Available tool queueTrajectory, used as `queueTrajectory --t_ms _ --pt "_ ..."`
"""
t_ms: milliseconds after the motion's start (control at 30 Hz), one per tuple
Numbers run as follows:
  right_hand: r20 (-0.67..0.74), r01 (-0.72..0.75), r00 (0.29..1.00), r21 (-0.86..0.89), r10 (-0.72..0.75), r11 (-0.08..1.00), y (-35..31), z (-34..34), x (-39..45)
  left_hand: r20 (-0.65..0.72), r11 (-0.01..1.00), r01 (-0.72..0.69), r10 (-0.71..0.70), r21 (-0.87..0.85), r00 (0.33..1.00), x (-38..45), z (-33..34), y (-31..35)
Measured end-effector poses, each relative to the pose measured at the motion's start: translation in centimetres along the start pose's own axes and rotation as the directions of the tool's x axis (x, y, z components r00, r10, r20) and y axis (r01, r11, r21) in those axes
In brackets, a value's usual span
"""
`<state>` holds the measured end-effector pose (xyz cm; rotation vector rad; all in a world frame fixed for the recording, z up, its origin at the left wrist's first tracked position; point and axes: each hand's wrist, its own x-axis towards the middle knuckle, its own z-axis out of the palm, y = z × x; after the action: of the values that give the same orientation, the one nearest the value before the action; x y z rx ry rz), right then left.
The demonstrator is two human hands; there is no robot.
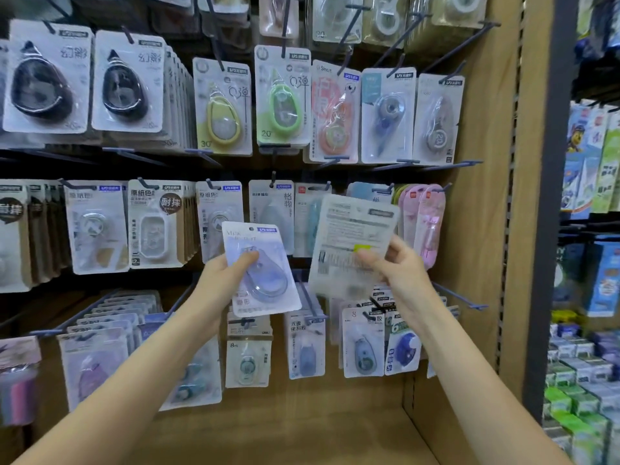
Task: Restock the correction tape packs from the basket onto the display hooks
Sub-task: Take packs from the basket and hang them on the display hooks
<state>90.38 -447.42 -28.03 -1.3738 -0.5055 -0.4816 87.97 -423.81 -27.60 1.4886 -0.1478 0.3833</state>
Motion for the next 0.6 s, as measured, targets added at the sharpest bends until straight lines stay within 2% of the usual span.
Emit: queueTrajectory --t_ms 67,100,133,200,267,333,433,600 --pt "0.014 0.189 0.982 0.051 -0.190 0.981 -0.8 0.3 0.1 0.065 0.994 0.103 -0.104 0.022 0.992 0.0 0.0 0.1" --pt "0.040 0.266 0.963 0.012 -0.266 0.964 -1.1 0.7 0.0 0.118 0.989 0.148 -0.149 0.014 0.982 -0.2 0.3 0.1" --pt "0.082 0.340 0.939 -0.096 -0.333 0.935 -1.2 1.1 -0.1 0.184 0.983 0.181 -0.174 -0.019 0.967 -0.3 0.5 0.1" --pt "0.226 0.486 0.874 -0.391 -0.430 0.782 -0.9 1.9 -0.3 0.321 0.962 0.233 -0.178 -0.143 0.930 -0.5 1.1 0.5" --pt "0.339 0.562 0.827 -0.482 -0.448 0.673 -0.5 2.1 -0.6 0.414 0.954 0.232 -0.136 -0.192 0.900 -0.8 1.5 1.0" --pt "0.367 0.580 0.814 -0.474 -0.451 0.662 -0.6 1.9 -0.6 0.420 0.970 0.184 -0.103 -0.157 0.902 -1.0 1.6 1.3" --pt "0.399 0.558 0.826 -0.477 -0.398 0.679 -1.2 1.4 -0.6 0.358 0.996 0.060 -0.034 -0.060 0.933 -0.9 1.2 1.2" --pt "0.284 0.453 0.889 -0.414 -0.361 0.790 -3.0 0.8 -0.5 0.351 0.982 -0.141 0.088 0.126 0.932 -1.0 0.7 2.1"
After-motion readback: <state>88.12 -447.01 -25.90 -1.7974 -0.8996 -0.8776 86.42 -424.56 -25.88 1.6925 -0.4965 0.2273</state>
